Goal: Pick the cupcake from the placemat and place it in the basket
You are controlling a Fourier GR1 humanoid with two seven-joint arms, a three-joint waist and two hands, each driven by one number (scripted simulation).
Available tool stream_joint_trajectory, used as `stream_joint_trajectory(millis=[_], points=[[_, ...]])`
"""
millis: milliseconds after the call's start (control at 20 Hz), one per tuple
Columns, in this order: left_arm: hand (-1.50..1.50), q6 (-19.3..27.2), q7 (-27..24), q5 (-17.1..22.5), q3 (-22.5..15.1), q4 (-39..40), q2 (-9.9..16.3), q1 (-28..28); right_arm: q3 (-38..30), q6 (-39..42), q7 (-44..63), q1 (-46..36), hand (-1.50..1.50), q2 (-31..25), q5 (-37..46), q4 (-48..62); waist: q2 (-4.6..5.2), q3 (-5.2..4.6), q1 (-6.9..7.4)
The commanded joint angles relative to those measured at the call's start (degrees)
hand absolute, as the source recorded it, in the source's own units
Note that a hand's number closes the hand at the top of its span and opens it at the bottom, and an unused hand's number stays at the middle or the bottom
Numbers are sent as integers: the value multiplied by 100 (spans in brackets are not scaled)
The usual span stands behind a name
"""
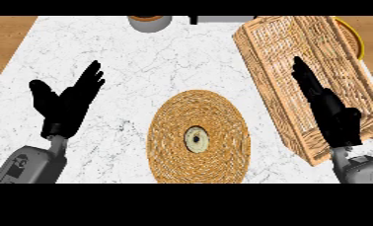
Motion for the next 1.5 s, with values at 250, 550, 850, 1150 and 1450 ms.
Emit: stream_joint_trajectory(millis=[250, 550, 850, 1150, 1450], points=[[0, -48, -240, -351, 385, 216, 516, -231, -617, 962, -1526, -1667, 150, 1300, -1515, 181, 209, 108, 493], [0, -68, -109, -308, 281, 381, 287, -286, 2196, 442, -2440, -1825, -150, 1712, 1916, 338, 133, 59, 322], [0, -231, -100, -284, 587, 713, 352, -332, 2944, -751, -142, -2595, -150, 2926, 2768, 320, 71, 55, 94], [0, -169, -298, -276, 720, 795, 332, -75, 2493, 764, 2473, -3712, -150, 2422, 3104, 217, -4, 33, -43], [0, -222, -432, -351, 626, 715, 267, 79, 1921, 2100, 4418, -4987, -150, 1715, 3459, 342, -35, 34, -68]])
